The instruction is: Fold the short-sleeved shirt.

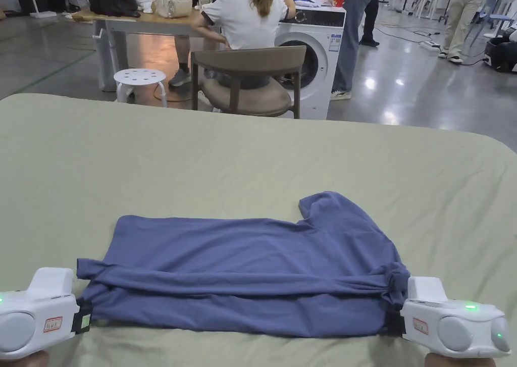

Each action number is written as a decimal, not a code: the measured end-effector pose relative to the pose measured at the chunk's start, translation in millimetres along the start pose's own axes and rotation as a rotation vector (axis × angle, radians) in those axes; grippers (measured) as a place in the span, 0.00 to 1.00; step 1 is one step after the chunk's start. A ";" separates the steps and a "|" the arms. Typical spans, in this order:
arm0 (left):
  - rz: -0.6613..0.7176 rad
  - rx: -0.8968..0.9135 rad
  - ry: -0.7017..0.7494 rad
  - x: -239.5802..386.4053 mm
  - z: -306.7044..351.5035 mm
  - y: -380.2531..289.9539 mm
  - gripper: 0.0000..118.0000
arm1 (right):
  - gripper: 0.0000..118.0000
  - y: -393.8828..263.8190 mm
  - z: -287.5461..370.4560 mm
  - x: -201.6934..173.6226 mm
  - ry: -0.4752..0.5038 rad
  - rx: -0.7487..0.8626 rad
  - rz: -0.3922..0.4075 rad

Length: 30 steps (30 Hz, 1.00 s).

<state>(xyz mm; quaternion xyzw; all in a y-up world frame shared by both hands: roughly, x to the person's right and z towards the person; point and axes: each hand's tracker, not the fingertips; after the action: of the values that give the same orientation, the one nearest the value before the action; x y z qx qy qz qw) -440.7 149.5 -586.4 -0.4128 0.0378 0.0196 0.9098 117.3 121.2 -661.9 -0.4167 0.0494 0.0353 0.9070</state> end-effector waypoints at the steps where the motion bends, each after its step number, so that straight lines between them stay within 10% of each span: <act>1: -0.005 0.009 0.000 -0.9 5.7 1.8 0.01 | 0.07 1.5 12.8 0.8 0.005 0.013 -0.018; 30: 0.067 -0.096 0.003 -27.3 64.4 -116.4 0.02 | 0.18 -118.3 99.7 -24.0 -0.062 -0.094 0.091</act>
<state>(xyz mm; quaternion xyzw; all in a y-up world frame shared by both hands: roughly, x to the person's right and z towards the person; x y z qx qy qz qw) -456.6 121.2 -454.5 -0.4547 0.0520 0.0514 0.8876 111.9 119.5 -505.5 -0.4548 0.0385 0.0918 0.8850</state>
